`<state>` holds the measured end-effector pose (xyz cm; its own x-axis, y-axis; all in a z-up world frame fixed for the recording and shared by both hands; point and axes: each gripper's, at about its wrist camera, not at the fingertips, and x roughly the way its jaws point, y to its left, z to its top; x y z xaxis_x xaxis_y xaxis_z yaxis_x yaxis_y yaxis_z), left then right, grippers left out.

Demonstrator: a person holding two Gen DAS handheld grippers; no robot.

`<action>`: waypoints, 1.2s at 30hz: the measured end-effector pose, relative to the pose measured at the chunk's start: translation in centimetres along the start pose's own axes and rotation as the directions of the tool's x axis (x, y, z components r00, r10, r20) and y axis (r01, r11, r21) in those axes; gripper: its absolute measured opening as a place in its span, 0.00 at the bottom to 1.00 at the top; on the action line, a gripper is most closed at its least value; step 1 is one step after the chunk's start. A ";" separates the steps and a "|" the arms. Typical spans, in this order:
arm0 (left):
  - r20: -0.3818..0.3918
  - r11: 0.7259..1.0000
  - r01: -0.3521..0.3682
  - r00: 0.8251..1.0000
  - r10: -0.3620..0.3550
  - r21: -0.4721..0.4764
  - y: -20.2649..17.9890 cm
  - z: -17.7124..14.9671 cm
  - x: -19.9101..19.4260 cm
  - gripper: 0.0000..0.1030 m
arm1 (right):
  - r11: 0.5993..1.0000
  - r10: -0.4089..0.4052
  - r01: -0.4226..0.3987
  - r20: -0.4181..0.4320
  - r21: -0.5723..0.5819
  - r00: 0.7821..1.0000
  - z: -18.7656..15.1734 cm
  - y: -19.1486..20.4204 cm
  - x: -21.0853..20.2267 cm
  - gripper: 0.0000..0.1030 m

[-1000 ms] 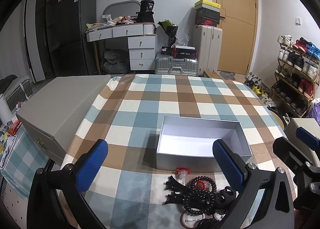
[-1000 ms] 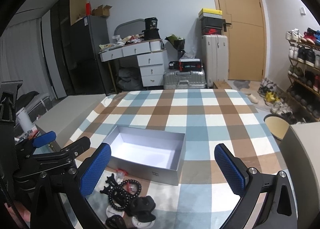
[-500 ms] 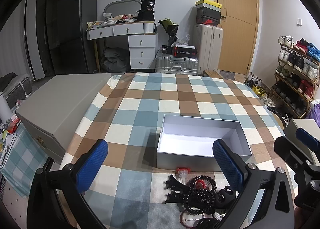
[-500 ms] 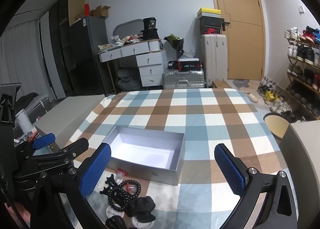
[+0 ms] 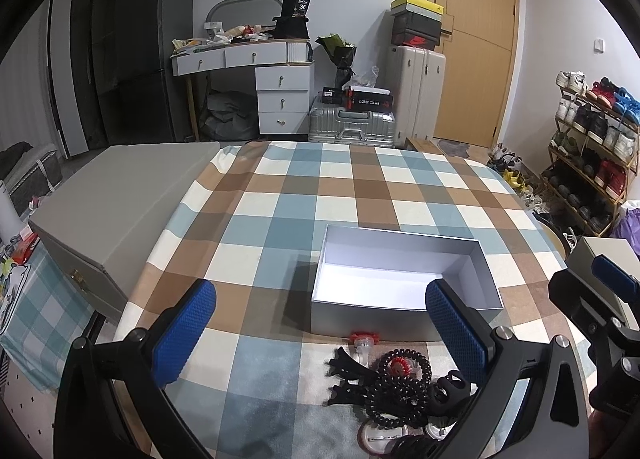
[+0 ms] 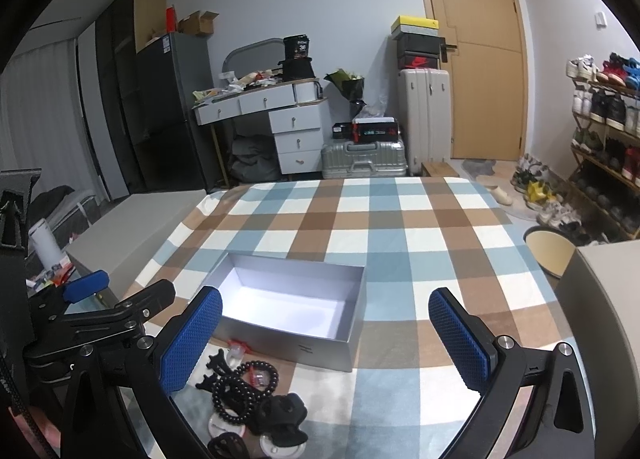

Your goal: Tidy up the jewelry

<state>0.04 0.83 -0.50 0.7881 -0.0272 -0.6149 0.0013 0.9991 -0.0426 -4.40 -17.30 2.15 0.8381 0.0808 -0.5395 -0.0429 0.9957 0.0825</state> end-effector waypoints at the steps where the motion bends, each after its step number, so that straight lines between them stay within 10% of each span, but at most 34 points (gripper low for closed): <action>1: 0.000 1.000 0.000 1.000 0.000 0.000 0.0 0.0 0.0 0.99 | 1.000 0.001 -0.001 0.002 0.000 1.000 0.0 0.0 0.0 1.00; 24: -0.073 0.994 0.097 0.993 -0.093 0.053 -0.9 -1.5 0.3 0.99 | 0.993 -0.117 0.117 0.024 -0.009 0.993 0.3 -0.9 -0.4 1.00; 36: -0.288 0.947 0.302 0.921 -0.261 0.107 -3.2 -5.6 0.5 0.99 | 0.991 -0.131 0.131 0.030 0.014 0.991 0.5 -2.2 -0.8 1.00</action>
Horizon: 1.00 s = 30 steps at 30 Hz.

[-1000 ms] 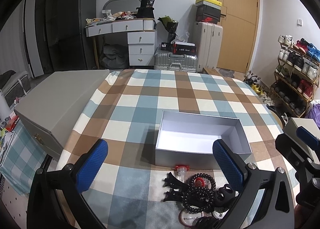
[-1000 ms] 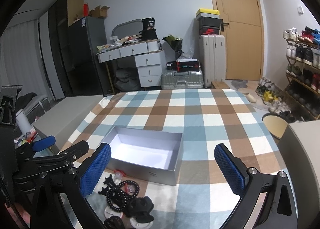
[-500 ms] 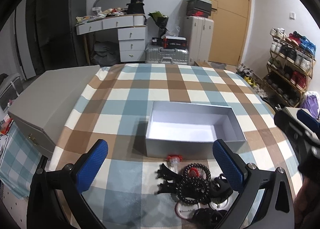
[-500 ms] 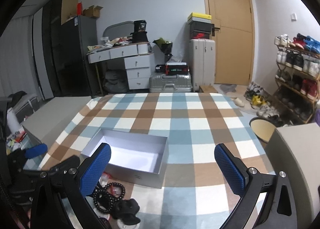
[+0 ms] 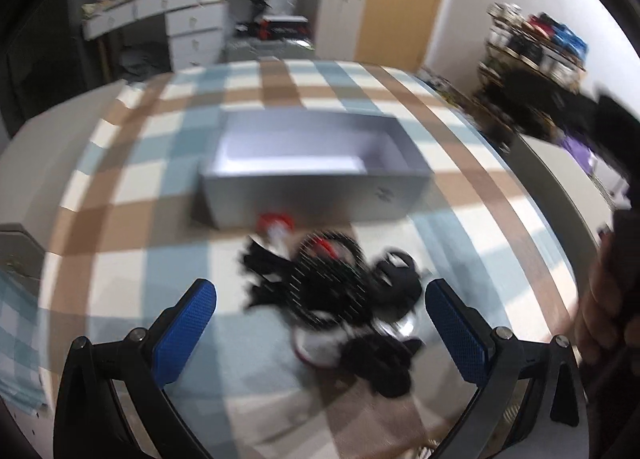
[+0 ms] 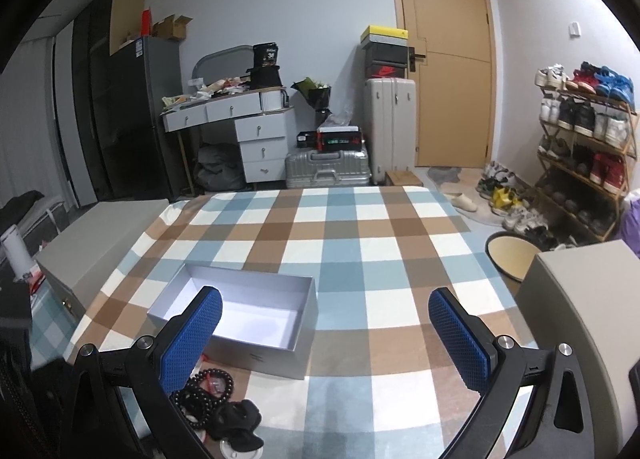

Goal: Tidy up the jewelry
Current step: 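Lower the left tool onto the jewelry pile and close on a black claw clip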

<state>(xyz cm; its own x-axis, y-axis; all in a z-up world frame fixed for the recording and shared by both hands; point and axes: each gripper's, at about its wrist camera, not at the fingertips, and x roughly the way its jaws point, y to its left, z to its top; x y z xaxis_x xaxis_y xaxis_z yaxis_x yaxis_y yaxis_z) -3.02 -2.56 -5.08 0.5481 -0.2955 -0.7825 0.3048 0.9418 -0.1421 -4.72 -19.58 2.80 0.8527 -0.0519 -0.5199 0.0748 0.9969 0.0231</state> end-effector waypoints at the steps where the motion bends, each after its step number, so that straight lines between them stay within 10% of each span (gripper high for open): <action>1: -0.008 1.000 0.010 1.000 -0.010 0.016 -0.4 -0.2 0.1 0.99 | 1.000 0.002 -0.002 0.001 0.001 1.000 0.0 0.0 0.0 1.00; 8: -0.084 0.993 0.063 0.995 -0.055 0.096 -2.1 -1.5 1.2 0.88 | 1.000 0.024 -0.024 -0.018 -0.010 1.000 0.0 0.3 0.0 1.00; 16: -0.202 0.989 0.123 0.974 -0.105 0.083 -1.9 -2.0 2.9 0.51 | 0.999 0.040 -0.039 -0.053 0.023 0.998 -0.1 -0.3 0.4 1.00; 30: -0.128 0.986 0.147 0.982 -0.137 0.074 -1.5 -1.1 0.8 0.50 | 0.994 0.096 -0.086 -0.188 0.060 0.978 -0.9 -1.6 2.5 1.00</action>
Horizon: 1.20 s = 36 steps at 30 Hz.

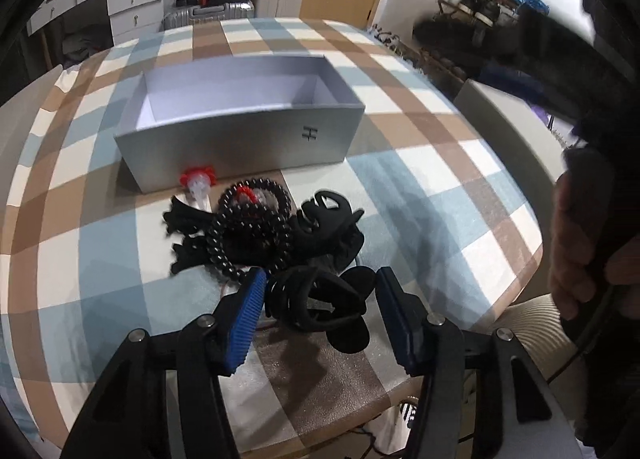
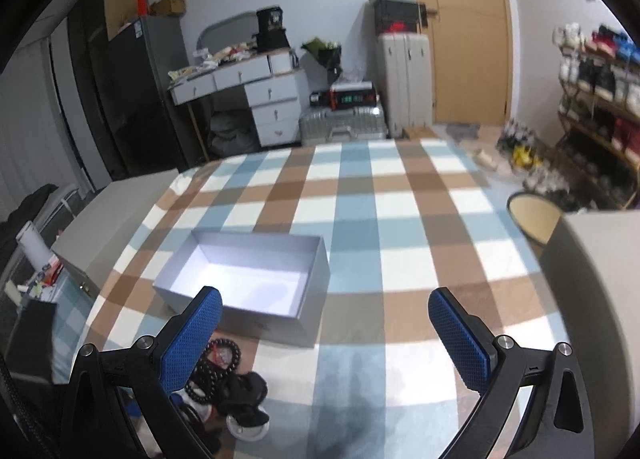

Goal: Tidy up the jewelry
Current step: 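Lower the left tool onto the jewelry pile and close on a black claw clip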

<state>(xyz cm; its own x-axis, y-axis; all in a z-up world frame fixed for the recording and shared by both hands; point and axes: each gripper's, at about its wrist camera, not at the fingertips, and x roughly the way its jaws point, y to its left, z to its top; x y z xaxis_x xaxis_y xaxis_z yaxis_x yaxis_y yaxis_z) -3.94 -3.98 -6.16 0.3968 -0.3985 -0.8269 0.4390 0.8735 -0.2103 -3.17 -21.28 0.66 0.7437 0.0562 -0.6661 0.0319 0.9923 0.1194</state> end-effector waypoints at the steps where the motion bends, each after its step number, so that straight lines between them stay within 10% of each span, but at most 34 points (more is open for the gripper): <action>1: 0.013 1.000 -0.004 1.000 0.004 -0.006 0.2 0.1 -0.3 0.50 | 1.000 0.009 -0.009 -0.028 0.010 1.000 -0.2 -0.3 0.4 1.00; 15: 0.208 0.991 -0.040 0.976 0.066 -0.129 5.3 2.4 -5.6 0.50 | 0.978 0.199 -0.208 -0.310 0.006 0.930 -3.7 1.4 4.8 0.94; 36: 0.205 0.977 -0.029 0.976 0.073 -0.209 7.9 2.7 -6.3 0.50 | 0.939 0.230 -0.317 -0.442 -0.131 0.867 -6.7 5.8 6.5 0.57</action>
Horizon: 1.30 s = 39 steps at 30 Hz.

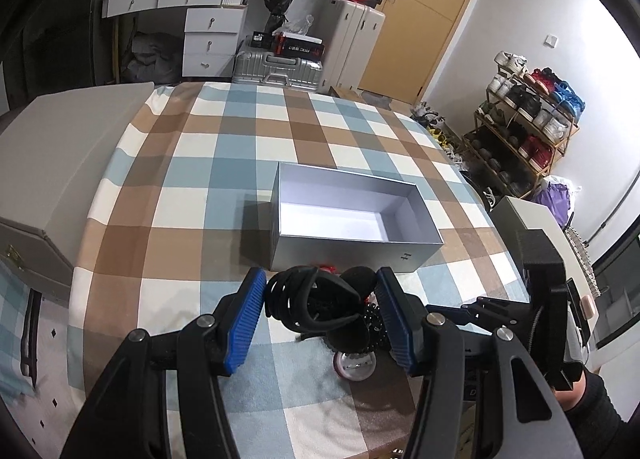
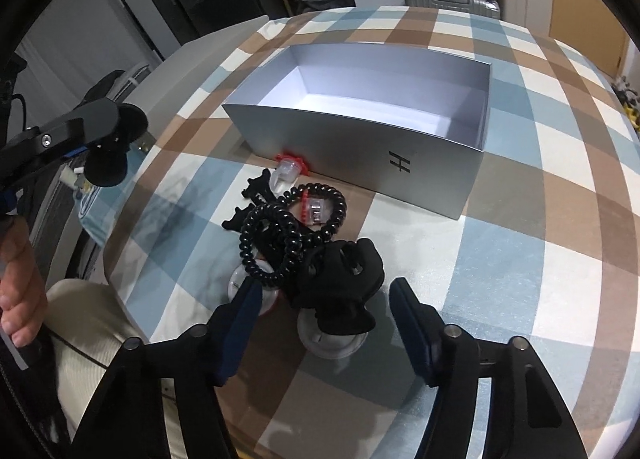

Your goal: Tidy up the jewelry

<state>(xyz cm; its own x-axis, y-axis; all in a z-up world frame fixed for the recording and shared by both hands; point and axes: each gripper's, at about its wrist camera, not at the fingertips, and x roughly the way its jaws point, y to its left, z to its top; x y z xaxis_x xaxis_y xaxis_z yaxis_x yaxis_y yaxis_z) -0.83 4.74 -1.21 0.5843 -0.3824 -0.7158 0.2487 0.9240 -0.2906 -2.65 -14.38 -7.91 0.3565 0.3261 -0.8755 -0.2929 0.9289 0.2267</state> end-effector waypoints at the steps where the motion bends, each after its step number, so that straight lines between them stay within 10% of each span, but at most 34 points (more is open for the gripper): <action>1: -0.005 1.000 0.001 1.000 -0.001 0.001 0.0 0.0 0.1 0.50 | 1.000 0.001 -0.001 0.004 0.000 1.000 0.0 0.0 -0.1 0.54; 8: -0.016 1.000 0.004 1.000 -0.004 -0.001 -0.2 -0.2 0.1 0.50 | 0.999 0.025 -0.026 0.013 0.026 1.000 -0.1 -0.5 -0.6 0.27; 30: -0.040 1.000 -0.005 0.999 0.005 -0.006 -0.4 -0.5 0.9 0.50 | 0.998 0.062 -0.066 0.162 0.018 0.985 0.5 0.1 -4.0 0.27; 39: 0.002 0.999 -0.035 0.999 0.035 0.034 -1.8 0.0 0.9 0.50 | 0.991 0.103 -0.125 0.352 0.041 0.930 1.7 -0.5 -8.0 0.27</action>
<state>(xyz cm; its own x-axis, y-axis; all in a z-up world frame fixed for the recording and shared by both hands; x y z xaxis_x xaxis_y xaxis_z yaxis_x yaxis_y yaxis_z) -0.72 2.73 -1.34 0.5944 -0.3497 -0.7241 0.2540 0.9360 -0.2435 -3.89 -17.13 -0.30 0.6138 0.4608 -0.6410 -0.2989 0.8872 0.3515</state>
